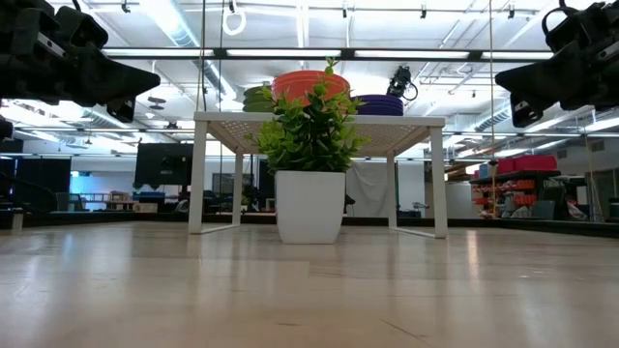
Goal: Pick & Place Mini bowls
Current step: Return to Home Position
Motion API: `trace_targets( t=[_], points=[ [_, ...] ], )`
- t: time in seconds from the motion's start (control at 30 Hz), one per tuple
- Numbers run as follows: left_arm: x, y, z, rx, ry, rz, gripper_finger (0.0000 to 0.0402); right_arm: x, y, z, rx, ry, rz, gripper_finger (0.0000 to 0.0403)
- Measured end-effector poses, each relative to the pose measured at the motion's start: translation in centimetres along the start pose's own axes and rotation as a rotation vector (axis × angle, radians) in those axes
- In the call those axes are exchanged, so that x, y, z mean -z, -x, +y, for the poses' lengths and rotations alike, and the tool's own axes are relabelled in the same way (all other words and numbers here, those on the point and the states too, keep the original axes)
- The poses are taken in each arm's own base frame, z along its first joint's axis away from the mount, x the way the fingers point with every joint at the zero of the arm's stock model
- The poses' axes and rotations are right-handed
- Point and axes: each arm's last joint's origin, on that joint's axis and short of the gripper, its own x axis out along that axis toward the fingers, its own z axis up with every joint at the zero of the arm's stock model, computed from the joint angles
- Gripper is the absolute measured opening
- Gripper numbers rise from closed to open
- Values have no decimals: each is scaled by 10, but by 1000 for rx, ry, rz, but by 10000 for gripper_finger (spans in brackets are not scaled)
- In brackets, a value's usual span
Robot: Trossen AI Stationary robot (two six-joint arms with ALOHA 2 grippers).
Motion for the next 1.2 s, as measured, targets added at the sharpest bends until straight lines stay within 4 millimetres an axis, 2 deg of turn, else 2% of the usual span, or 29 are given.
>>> trace_targets(
  t=[0.27,0.57,1.2],
  points=[
    [1,0,0,-3,-11,7,5,0,0,0,0,0,0,13],
    [3,0,-3,26,-129,26,5,0,0,0,0,0,0,13],
    [0,-1,-8,77,-128,-2,5,0,0,0,0,0,0,13]
  ],
)
